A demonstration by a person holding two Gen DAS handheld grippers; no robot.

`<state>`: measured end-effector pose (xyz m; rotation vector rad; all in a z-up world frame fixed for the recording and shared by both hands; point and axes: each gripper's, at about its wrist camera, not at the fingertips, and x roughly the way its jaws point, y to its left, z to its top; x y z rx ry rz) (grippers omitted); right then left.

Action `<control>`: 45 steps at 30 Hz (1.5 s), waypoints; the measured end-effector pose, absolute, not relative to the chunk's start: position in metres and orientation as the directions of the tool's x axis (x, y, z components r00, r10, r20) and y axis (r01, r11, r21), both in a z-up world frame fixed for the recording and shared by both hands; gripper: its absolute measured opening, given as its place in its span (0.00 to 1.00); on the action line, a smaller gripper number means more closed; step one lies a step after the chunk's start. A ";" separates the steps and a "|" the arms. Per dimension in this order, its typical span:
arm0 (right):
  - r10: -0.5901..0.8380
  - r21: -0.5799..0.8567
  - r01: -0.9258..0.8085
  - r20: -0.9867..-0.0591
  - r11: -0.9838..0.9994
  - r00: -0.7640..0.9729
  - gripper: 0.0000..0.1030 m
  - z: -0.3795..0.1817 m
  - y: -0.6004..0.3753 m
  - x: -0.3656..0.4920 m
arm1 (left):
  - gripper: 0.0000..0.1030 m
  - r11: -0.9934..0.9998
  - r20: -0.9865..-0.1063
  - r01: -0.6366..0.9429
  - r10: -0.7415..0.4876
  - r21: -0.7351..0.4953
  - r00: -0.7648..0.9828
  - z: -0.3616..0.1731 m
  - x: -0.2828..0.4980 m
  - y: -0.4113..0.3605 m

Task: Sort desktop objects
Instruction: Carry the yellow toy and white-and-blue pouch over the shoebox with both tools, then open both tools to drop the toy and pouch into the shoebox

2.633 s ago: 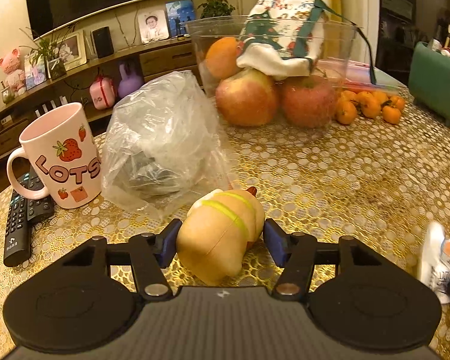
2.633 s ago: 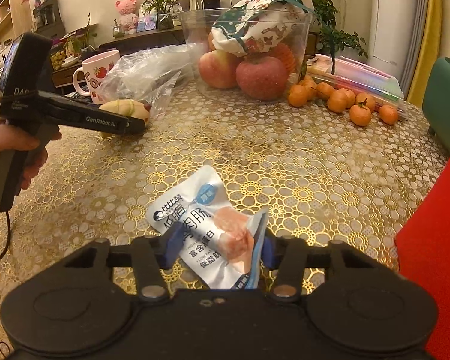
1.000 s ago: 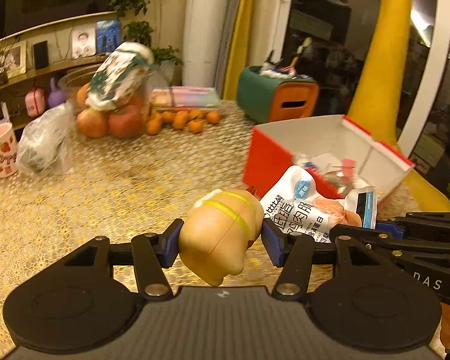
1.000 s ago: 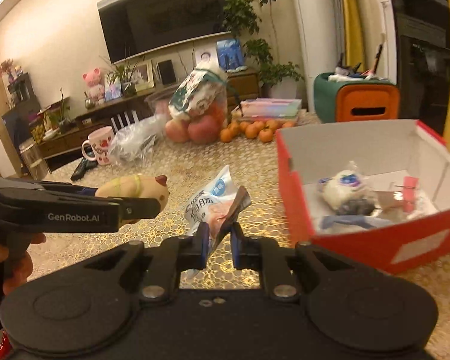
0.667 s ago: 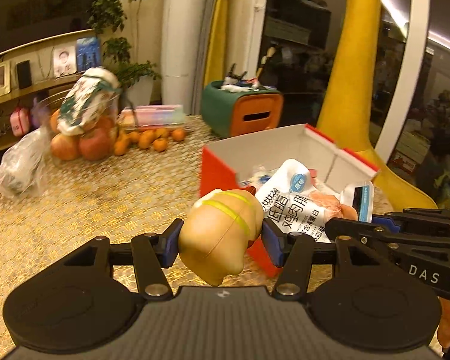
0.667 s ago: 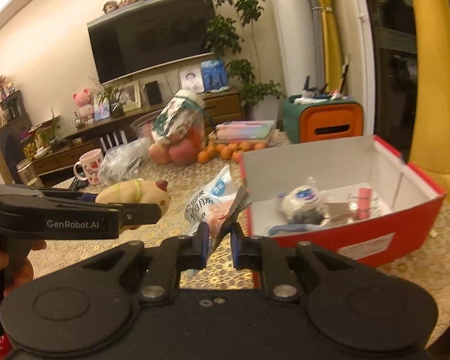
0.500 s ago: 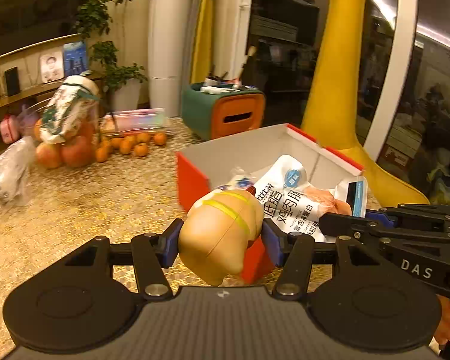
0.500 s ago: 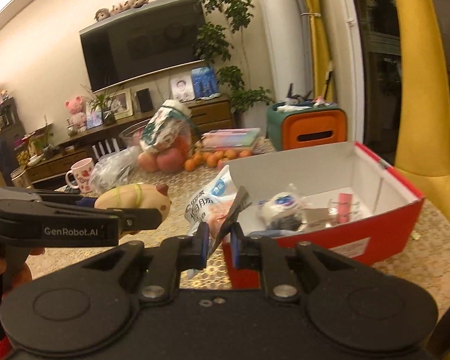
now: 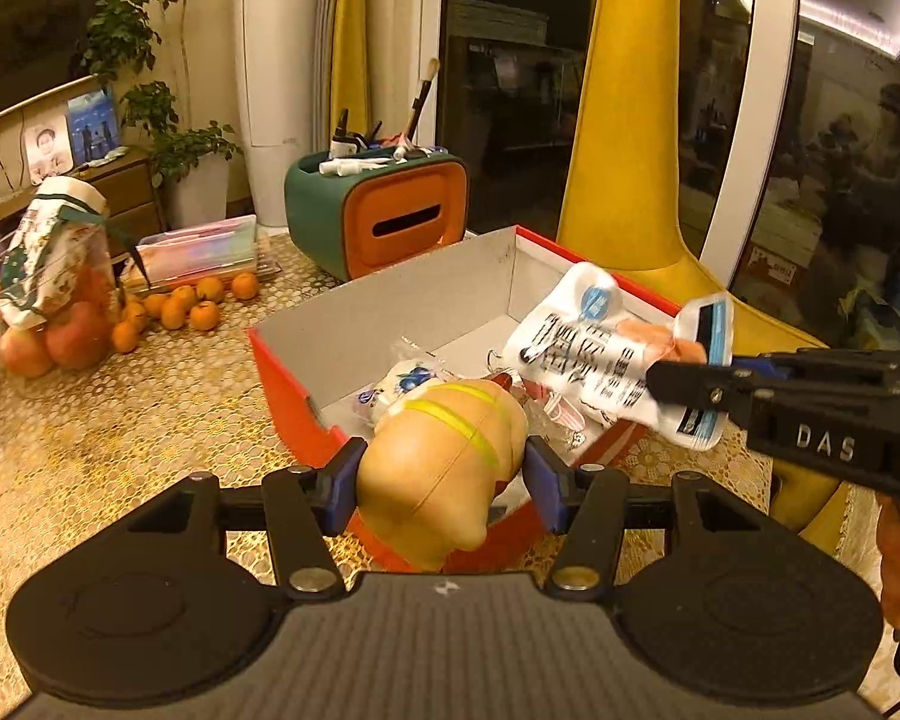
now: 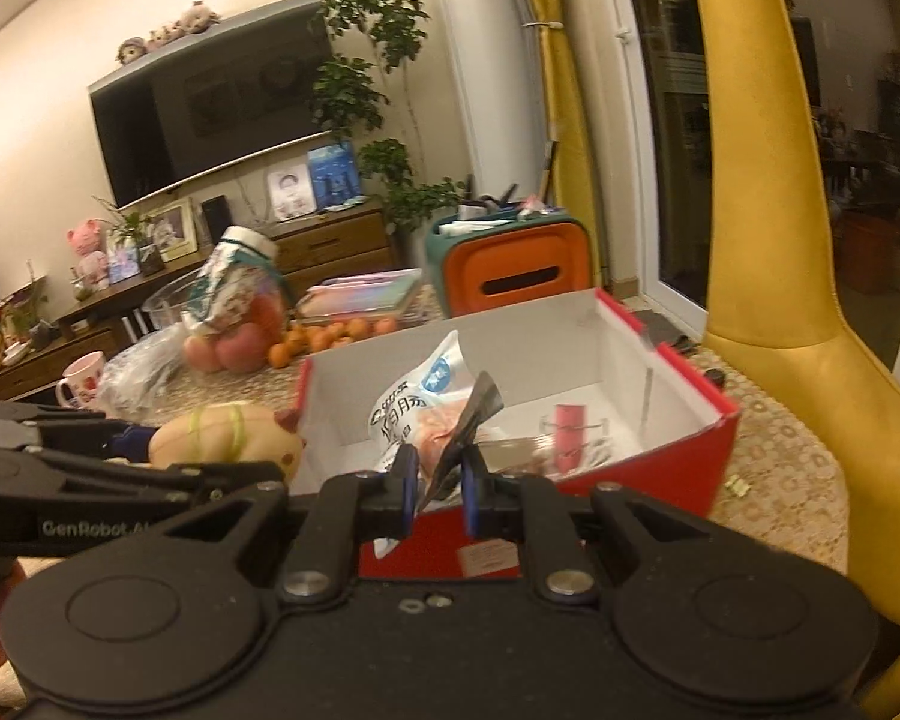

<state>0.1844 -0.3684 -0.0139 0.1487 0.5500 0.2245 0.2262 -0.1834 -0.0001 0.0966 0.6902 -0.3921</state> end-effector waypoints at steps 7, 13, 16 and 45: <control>0.222 0.221 -0.119 -0.533 0.968 0.816 0.13 -0.021 -0.390 0.218 | 0.54 0.920 -0.670 0.392 -0.305 -0.022 0.677 -0.007 0.265 -0.203; 0.211 0.226 -0.096 -0.562 0.969 0.800 0.14 -0.034 -0.398 0.243 | 0.54 0.916 -0.694 0.401 -0.290 -0.002 0.659 -0.013 0.301 -0.220; 0.205 0.229 -0.085 -0.576 0.970 0.791 0.13 -0.041 -0.399 0.254 | 0.54 0.914 -0.704 0.405 -0.284 0.005 0.651 -0.017 0.315 -0.226; 0.152 0.066 -0.143 -0.644 0.988 0.750 0.14 -0.067 -0.378 0.278 | 0.56 0.904 -0.808 0.425 -0.213 0.051 0.549 -0.069 0.360 -0.242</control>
